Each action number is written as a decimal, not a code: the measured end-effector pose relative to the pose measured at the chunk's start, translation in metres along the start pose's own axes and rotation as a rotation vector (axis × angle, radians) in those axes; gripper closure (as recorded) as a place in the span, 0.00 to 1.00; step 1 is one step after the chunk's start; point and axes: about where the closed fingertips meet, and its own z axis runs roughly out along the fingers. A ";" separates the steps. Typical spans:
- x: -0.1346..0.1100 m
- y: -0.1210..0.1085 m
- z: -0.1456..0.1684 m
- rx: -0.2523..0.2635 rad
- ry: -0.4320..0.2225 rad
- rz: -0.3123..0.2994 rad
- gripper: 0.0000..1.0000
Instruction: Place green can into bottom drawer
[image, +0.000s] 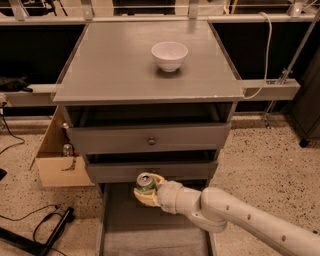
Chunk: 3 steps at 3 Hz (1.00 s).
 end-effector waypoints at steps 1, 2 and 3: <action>0.027 0.005 0.024 -0.053 0.010 0.026 1.00; 0.102 0.007 0.063 -0.137 -0.011 -0.001 1.00; 0.186 0.010 0.088 -0.169 0.013 0.095 1.00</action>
Offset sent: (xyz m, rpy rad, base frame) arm -0.0166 0.0662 -0.2048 0.0999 -0.0133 0.2255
